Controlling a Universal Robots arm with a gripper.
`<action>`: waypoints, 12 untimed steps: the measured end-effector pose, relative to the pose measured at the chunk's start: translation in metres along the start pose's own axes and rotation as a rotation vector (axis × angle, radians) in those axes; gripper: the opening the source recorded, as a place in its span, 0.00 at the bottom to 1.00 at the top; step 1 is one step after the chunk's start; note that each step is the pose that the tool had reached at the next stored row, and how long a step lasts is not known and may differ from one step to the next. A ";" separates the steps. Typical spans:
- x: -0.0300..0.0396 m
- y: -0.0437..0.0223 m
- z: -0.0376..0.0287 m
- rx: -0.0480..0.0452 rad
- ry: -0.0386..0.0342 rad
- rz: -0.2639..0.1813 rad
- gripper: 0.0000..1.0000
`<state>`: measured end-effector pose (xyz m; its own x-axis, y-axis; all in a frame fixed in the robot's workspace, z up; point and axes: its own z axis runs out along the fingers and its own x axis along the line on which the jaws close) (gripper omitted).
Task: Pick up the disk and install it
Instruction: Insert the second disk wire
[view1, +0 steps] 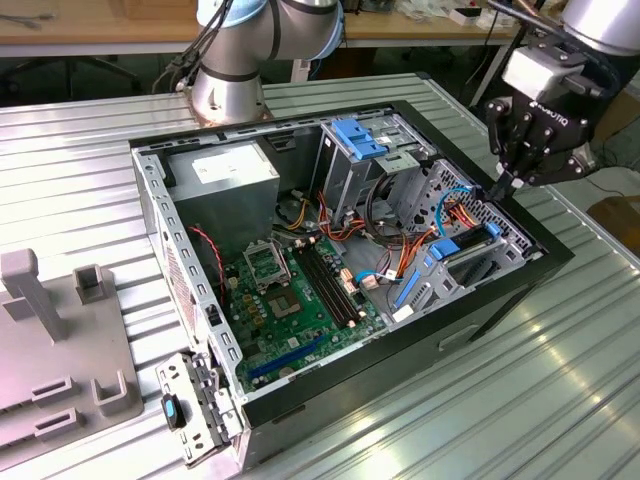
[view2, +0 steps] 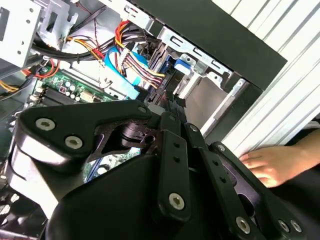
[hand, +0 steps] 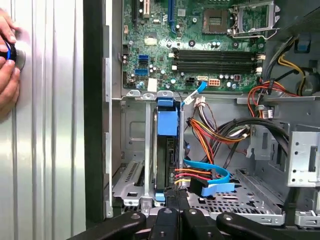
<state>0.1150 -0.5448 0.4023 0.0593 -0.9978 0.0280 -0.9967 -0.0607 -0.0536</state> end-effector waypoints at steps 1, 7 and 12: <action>-0.0075 -0.0024 -0.0002 -0.0652 -0.0039 -0.002 0.11; -0.0246 -0.0119 0.0008 -0.0825 0.0278 -0.003 0.11; -0.0363 -0.0136 0.0029 -0.0858 0.0462 -0.003 0.17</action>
<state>0.1265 -0.5078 0.3991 0.0615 -0.9954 0.0741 -0.9977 -0.0593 0.0322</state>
